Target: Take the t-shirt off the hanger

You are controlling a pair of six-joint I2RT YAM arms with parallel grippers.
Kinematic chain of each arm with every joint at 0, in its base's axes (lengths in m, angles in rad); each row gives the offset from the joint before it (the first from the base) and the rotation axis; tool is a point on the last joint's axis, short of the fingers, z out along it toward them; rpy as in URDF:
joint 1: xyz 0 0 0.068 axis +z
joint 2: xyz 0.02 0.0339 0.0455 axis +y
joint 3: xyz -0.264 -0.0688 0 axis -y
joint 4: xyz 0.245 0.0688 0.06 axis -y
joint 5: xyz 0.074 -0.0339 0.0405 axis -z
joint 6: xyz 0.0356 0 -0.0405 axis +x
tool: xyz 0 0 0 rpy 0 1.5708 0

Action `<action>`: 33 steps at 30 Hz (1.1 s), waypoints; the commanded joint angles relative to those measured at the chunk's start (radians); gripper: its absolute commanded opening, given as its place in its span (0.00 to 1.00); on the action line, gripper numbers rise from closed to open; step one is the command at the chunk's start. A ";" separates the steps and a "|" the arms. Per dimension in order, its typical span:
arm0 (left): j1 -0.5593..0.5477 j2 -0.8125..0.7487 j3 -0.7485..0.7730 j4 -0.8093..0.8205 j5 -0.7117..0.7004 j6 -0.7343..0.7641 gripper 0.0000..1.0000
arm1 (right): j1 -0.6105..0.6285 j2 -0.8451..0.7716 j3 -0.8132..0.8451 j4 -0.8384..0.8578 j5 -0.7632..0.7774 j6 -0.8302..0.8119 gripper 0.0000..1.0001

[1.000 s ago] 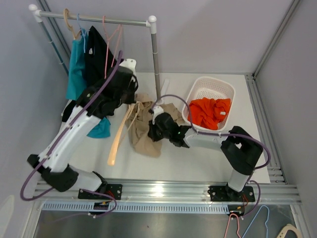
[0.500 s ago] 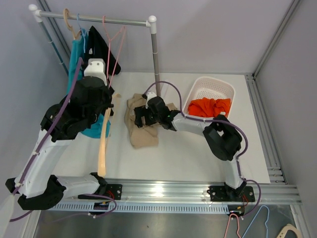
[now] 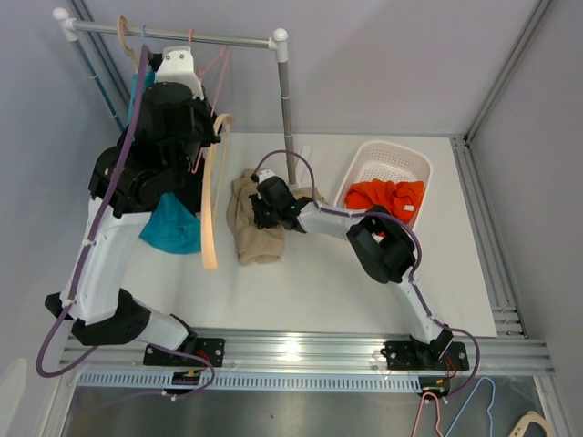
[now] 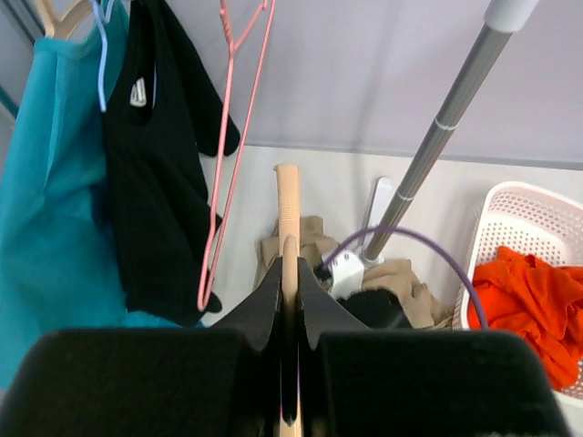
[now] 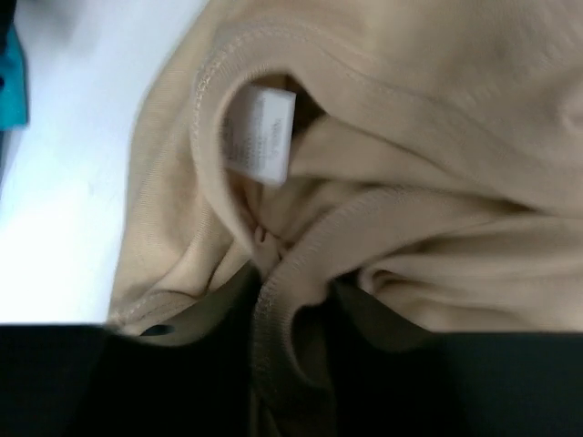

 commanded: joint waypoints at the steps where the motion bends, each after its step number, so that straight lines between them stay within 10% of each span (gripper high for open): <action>1: 0.019 0.066 0.103 0.061 0.034 0.051 0.01 | 0.046 -0.039 -0.195 -0.026 -0.070 0.051 0.32; 4: 0.028 0.141 0.195 0.078 0.029 0.079 0.01 | 0.098 -0.102 -0.343 -0.004 -0.095 0.089 0.00; 12: 0.053 0.216 0.131 0.232 0.078 0.134 0.01 | 0.126 -0.606 -0.570 -0.087 -0.112 0.126 0.00; 20: 0.067 0.293 0.252 0.277 0.103 0.170 0.01 | -0.132 -0.973 -0.127 -0.521 0.008 0.070 0.00; 33: 0.076 0.314 0.231 0.357 0.125 0.187 0.01 | -0.680 -0.927 0.254 -0.607 -0.098 0.070 0.00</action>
